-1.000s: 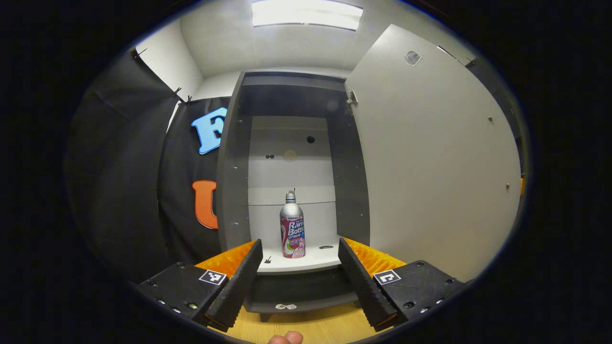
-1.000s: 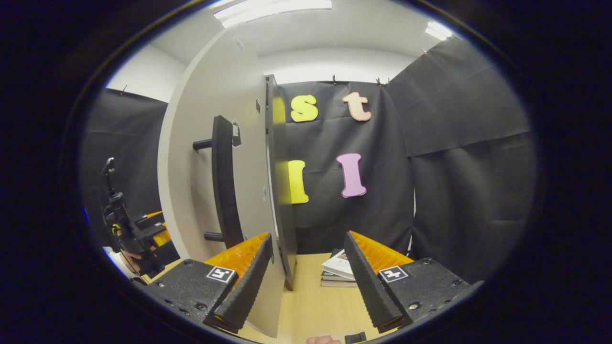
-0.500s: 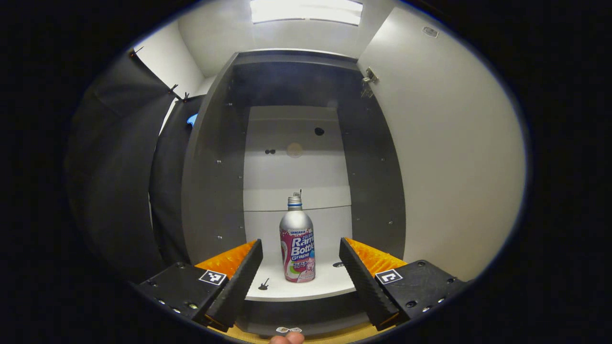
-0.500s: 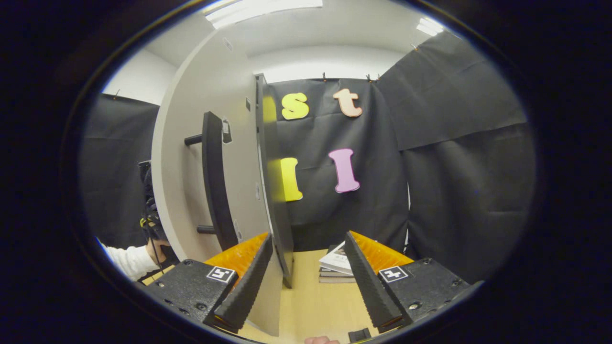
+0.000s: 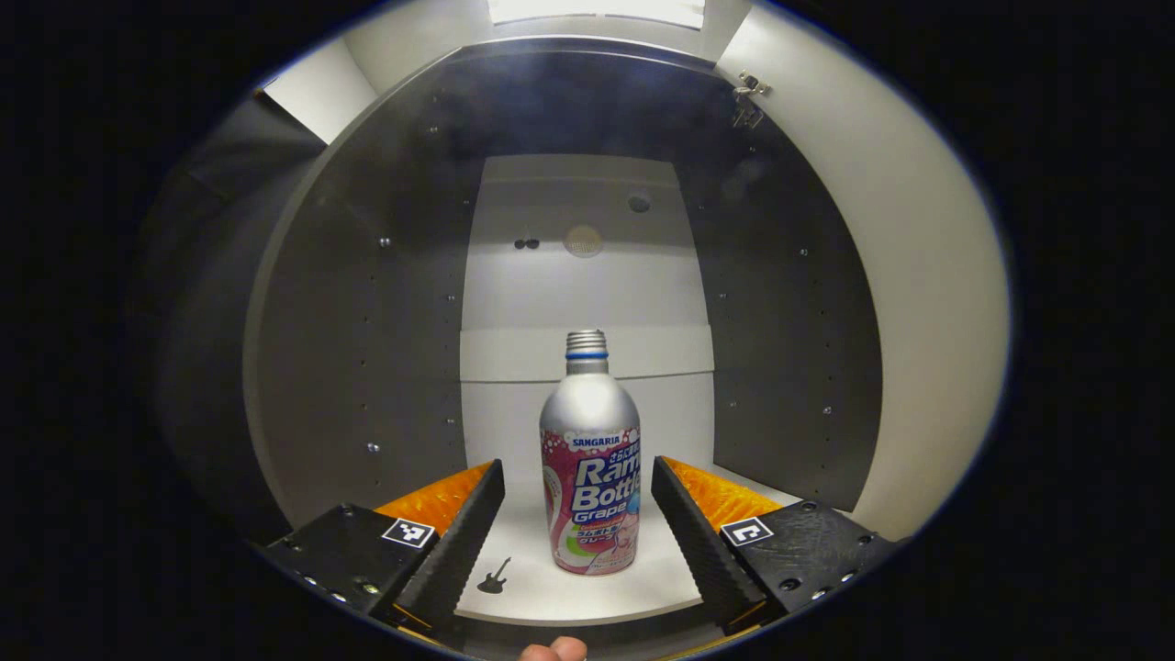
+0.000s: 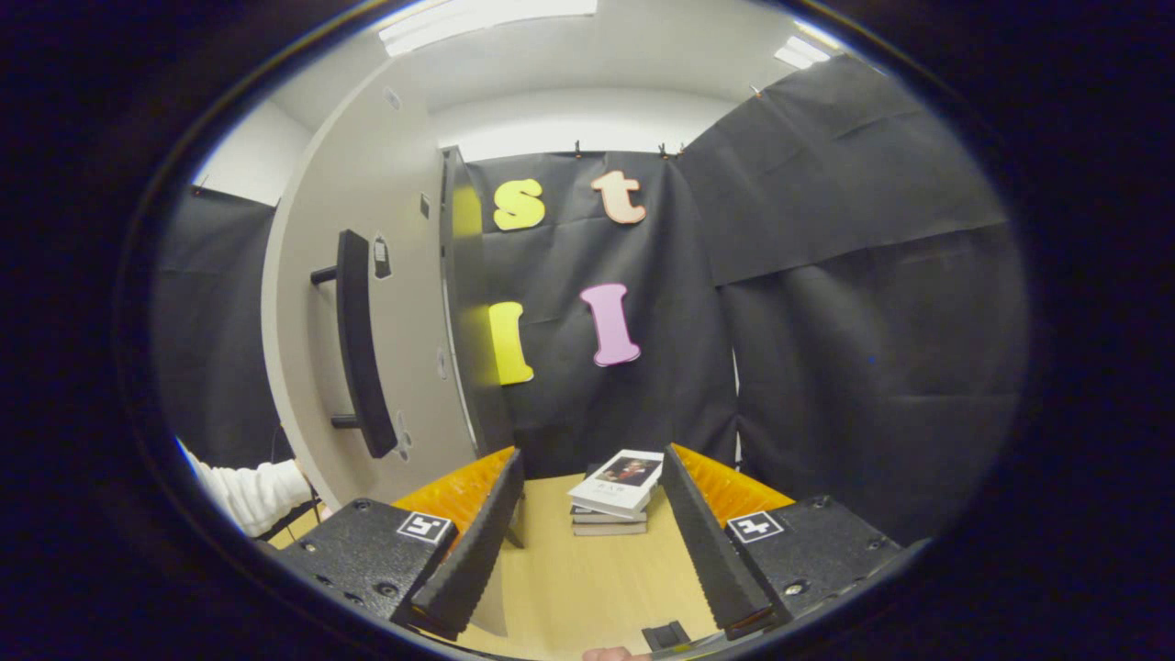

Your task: Open the cabinet door with the right hand, grasp the bottle in the cabinet with the left hand and place it on the coaster, then close the cabinet door with the right hand.

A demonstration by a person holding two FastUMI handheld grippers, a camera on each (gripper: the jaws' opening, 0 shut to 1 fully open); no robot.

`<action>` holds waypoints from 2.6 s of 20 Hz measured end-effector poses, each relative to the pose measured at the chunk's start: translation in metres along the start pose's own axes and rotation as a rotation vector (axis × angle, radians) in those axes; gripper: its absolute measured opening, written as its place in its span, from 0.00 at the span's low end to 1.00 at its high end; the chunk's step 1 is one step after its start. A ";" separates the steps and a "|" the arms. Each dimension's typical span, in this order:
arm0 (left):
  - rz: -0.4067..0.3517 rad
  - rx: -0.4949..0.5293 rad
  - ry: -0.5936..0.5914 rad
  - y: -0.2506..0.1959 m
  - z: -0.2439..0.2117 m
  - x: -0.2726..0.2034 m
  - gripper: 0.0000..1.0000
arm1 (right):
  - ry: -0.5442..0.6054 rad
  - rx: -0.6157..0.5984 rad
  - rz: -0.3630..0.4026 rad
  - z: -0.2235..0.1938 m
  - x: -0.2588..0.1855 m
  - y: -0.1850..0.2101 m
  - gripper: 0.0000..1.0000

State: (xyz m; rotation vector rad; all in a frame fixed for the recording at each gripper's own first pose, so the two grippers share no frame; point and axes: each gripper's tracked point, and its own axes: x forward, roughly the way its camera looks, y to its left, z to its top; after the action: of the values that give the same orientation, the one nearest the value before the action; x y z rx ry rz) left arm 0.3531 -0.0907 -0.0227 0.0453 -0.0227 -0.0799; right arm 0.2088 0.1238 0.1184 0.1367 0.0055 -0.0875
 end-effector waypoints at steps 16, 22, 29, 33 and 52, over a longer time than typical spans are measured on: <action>-0.038 -0.045 0.002 -0.004 0.001 0.024 0.75 | 0.014 -0.021 0.003 -0.003 0.000 -0.003 0.94; -0.070 -0.057 -0.048 0.006 0.021 -0.019 0.75 | 0.008 -0.021 0.045 -0.001 0.000 0.004 0.94; -0.110 -0.051 -0.078 0.018 0.022 -0.101 0.74 | 0.004 -0.021 0.097 -0.002 0.000 0.014 0.94; -0.078 -0.057 -0.054 0.037 0.000 -0.146 0.74 | -0.013 -0.028 0.119 -0.001 0.002 0.018 0.94; 0.164 -0.002 0.175 0.076 -0.195 -0.264 0.75 | -0.022 -0.003 0.178 0.002 -0.003 0.026 0.94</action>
State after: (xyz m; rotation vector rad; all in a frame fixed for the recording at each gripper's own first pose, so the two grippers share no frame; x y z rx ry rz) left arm 0.1006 0.0146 -0.2199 0.0486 0.1487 0.0879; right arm 0.2081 0.1494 0.1241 0.1325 -0.0287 0.0885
